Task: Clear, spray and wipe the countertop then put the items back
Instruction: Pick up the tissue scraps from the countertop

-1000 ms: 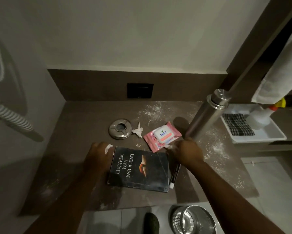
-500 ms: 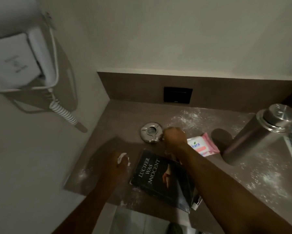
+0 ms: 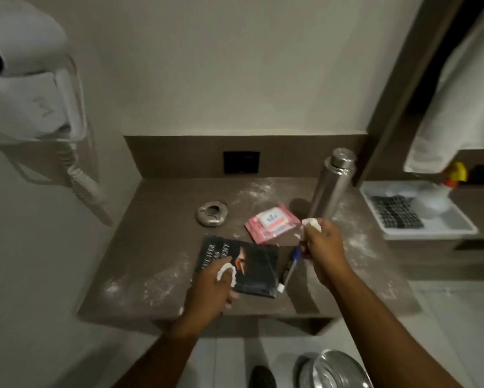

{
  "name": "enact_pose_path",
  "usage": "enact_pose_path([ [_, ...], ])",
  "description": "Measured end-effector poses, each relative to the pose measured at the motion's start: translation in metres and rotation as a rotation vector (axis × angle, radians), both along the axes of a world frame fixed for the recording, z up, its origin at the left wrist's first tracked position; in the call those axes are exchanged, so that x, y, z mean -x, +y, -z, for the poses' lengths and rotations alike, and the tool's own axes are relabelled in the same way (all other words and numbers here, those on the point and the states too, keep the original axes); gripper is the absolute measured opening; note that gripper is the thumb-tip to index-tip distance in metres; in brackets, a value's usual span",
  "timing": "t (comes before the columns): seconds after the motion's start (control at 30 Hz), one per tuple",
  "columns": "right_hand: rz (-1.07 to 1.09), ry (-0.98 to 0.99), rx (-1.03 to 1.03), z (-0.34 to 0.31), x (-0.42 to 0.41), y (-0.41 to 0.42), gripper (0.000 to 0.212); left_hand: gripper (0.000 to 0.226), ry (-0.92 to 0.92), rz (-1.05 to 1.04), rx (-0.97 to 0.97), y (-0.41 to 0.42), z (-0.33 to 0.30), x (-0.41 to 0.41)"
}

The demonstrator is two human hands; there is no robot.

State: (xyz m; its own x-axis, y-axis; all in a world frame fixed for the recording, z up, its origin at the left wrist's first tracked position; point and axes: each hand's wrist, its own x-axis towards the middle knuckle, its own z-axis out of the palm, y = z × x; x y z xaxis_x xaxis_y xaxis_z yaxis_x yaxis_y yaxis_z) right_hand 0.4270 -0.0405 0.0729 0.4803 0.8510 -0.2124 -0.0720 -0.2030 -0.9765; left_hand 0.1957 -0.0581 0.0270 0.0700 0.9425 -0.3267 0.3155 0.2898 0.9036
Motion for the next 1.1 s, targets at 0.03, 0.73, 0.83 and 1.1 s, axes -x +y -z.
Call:
enact_pose_path([
  [0.03,0.011,0.022,0.027,0.004,-0.008,-0.027,0.013,0.026,-0.020,0.041,0.025,-0.010,0.004,-0.014],
  [0.73,0.016,0.213,0.838,0.370,-0.195,-0.245,0.016,0.017,0.152,0.171,0.745,-0.167,0.303,-0.295],
  [0.83,-0.039,0.187,0.839,0.437,-0.205,-0.246,0.014,0.033,0.131,0.073,0.829,-0.169,0.371,-0.317],
  [1.1,0.236,0.670,0.616,0.517,-0.226,-0.264,0.023,0.070,-0.231,0.093,0.900,-0.171,0.439,-0.297],
])
